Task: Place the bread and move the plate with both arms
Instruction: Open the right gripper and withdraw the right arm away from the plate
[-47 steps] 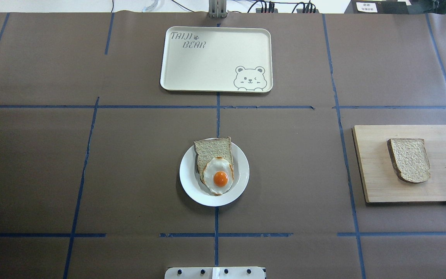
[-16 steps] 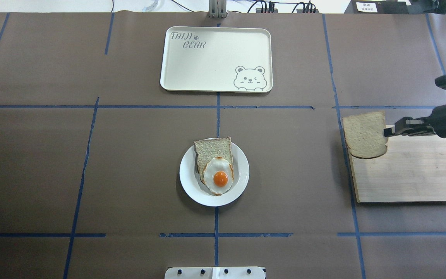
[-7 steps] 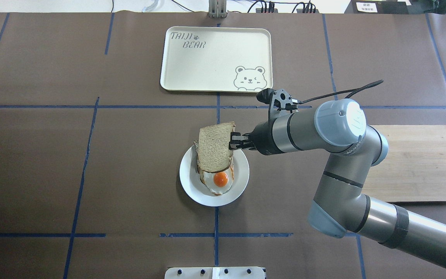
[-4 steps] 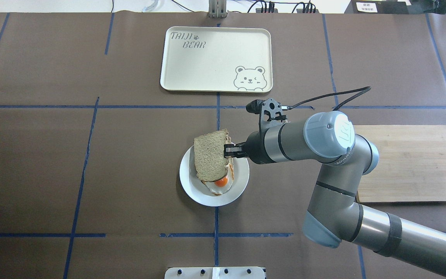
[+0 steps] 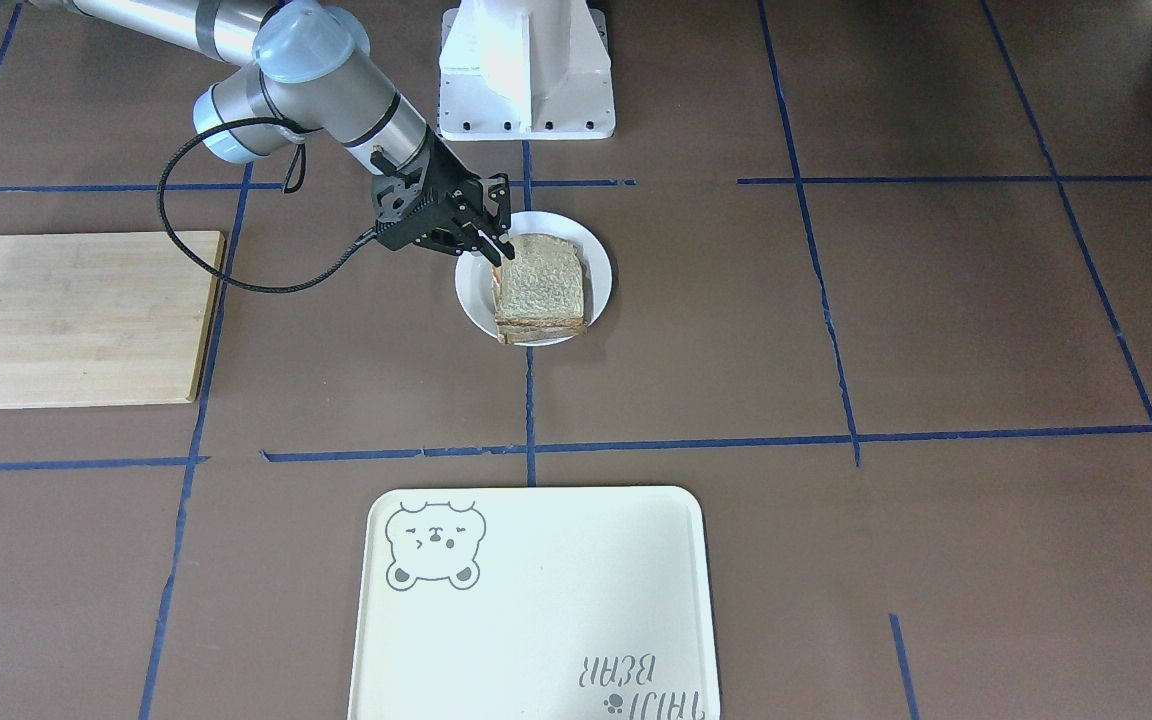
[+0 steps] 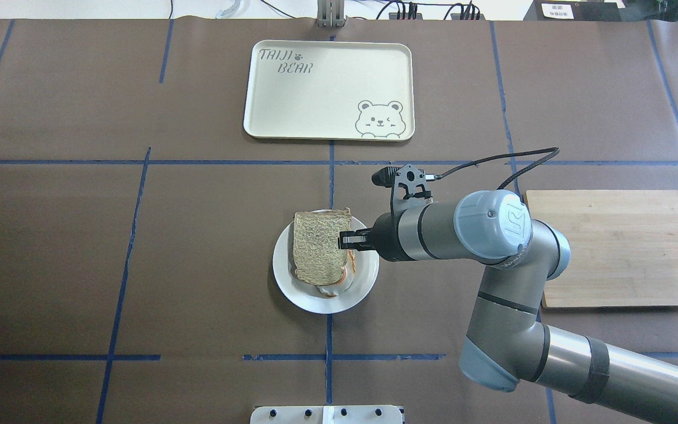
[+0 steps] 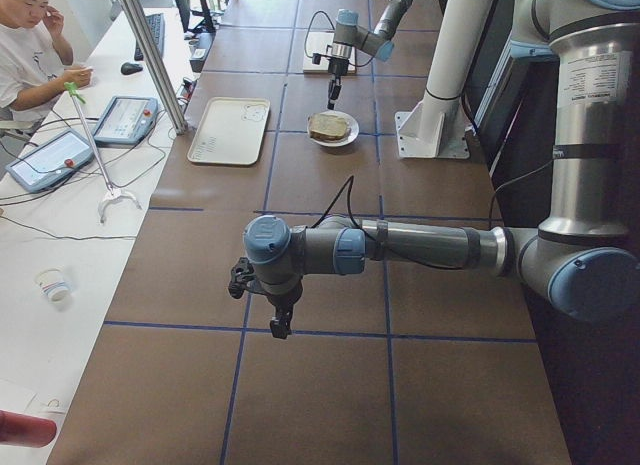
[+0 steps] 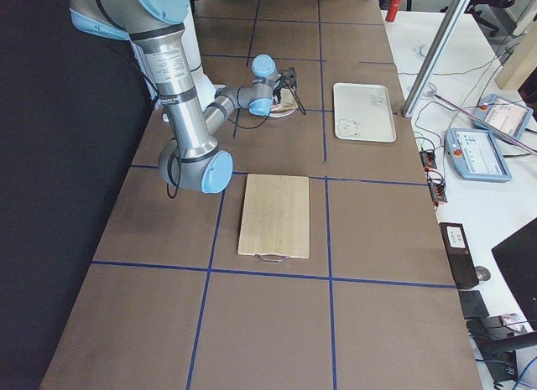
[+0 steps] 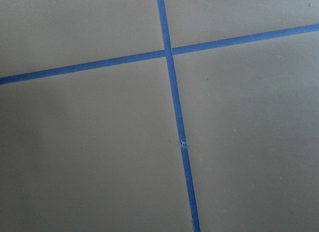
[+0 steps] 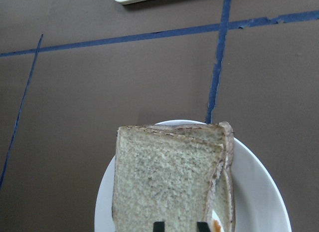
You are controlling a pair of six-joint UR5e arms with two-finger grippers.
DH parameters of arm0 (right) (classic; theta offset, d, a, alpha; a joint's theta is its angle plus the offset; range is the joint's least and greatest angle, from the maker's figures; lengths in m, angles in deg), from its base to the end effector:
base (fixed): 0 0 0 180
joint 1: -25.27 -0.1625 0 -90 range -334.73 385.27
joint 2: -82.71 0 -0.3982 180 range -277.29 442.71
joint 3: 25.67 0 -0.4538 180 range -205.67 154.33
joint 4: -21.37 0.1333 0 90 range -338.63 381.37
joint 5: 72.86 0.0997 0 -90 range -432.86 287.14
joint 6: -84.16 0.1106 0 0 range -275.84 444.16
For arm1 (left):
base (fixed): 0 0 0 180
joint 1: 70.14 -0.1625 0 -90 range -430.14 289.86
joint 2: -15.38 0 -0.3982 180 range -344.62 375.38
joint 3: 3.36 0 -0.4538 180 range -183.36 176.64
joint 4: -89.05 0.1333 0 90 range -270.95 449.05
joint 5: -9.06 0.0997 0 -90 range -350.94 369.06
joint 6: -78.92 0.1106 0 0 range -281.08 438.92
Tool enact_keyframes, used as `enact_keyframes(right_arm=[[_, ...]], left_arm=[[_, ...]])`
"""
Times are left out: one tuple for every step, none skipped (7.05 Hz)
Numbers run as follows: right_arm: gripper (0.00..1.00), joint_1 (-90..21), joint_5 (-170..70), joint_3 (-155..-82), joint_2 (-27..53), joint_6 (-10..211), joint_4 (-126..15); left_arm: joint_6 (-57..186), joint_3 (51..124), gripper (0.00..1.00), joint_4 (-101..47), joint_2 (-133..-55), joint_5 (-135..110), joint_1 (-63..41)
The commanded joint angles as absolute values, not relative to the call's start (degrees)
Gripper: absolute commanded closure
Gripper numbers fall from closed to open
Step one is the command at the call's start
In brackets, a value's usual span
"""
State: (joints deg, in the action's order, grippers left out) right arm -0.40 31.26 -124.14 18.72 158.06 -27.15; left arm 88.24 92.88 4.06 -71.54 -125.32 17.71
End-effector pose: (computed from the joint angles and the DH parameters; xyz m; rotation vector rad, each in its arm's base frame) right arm -0.5641 -0.3891 0.1928 0.2743 -1.3048 -0.0218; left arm -0.0361 -0.5305 0.6173 0.0179 0.7760 0.1775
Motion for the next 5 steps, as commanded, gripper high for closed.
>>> enact_keyframes(right_arm=[[0.0,-4.41,36.08,-124.37,18.03,157.82,-30.8],[0.0,-9.75,43.26,-124.72,18.02,157.21,-38.75],[0.0,-15.02,47.59,-124.98,17.85,153.03,-43.79],[0.0,-20.9,52.51,-125.68,16.98,145.5,-49.67],[0.0,-26.1,55.43,-126.73,15.4,135.59,-55.38]], left_arm=[[88.24,92.88,0.0,3.54,-71.54,-125.23,17.49],[88.24,92.79,0.0,1.01,-71.72,-124.8,17.48],[87.89,92.27,0.0,-0.76,-71.89,-124.79,16.7],[87.71,92.43,0.0,-2.34,-71.9,-124.79,16.61],[87.8,92.18,0.0,-4.18,-73.03,-124.88,16.6]])
